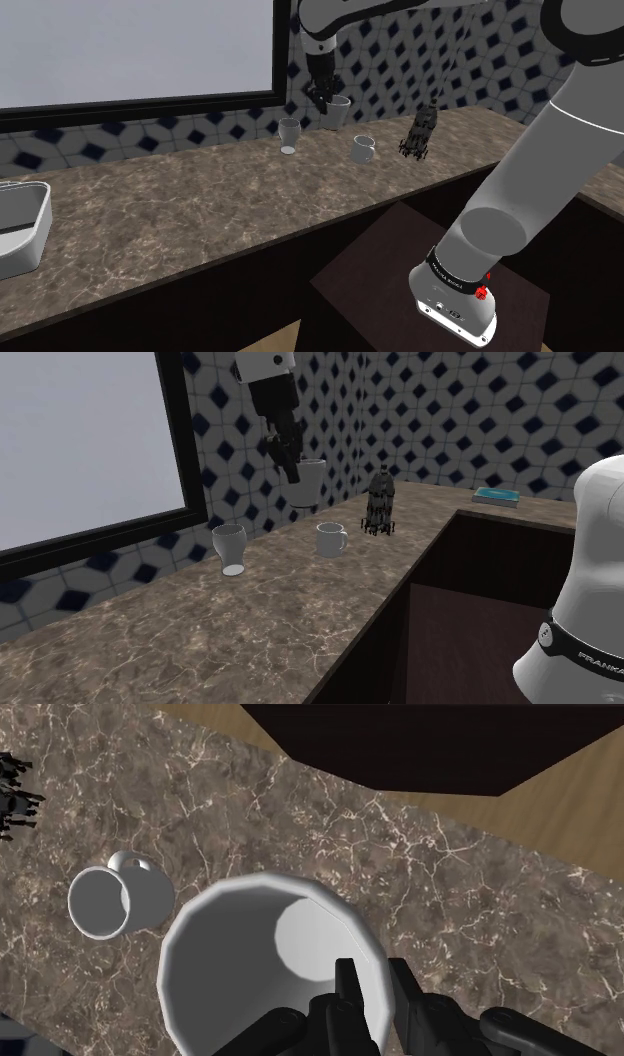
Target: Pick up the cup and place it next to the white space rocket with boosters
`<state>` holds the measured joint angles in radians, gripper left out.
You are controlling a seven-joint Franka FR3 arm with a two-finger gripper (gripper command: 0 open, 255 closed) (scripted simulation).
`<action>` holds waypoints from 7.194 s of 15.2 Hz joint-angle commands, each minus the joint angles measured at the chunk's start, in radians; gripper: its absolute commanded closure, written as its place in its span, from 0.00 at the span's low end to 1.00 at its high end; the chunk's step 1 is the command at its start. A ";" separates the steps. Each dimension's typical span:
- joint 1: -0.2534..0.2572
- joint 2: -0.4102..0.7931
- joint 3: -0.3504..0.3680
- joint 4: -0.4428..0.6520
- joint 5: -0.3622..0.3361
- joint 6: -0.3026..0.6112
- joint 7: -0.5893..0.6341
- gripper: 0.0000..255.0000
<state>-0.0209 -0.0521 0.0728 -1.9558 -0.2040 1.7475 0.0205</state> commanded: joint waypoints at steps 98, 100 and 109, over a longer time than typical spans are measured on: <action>-0.517 0.395 -0.547 0.079 0.098 0.534 -1.018 1.00; -0.520 0.409 -0.544 0.069 0.102 0.557 -1.017 1.00; -0.535 0.480 -0.529 0.037 0.127 0.656 -1.015 1.00</action>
<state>-0.5546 0.4197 -0.4579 -1.9156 -0.0799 2.3921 -0.9956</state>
